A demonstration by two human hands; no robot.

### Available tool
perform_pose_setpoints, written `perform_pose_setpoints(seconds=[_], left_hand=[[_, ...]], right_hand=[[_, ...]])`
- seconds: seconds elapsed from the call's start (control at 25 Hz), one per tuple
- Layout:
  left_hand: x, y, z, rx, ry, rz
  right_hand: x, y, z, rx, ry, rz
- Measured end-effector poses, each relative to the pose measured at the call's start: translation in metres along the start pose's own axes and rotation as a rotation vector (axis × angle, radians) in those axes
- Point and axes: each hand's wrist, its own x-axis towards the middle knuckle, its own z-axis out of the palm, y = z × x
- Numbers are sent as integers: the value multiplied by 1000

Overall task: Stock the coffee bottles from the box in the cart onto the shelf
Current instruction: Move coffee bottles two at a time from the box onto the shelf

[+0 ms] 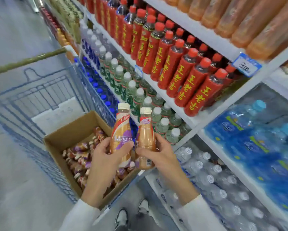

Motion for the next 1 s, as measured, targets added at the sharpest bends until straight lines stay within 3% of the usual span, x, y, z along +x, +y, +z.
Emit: perform_pose_setpoints(seconds=[0.32, 0.52, 0.8, 1.0], left_hand=[[-57, 26, 129, 96, -520, 100], [-114, 25, 227, 104, -754, 151], [-215, 2, 339, 79, -877, 164], [-280, 11, 427, 70, -879, 301]], right_hand=[[-127, -19, -123, 141, 478, -149], [-207, -1, -193, 180, 705, -213], [-331, 21, -298, 240, 852, -280], [-394, 10, -391, 210, 925, -412]])
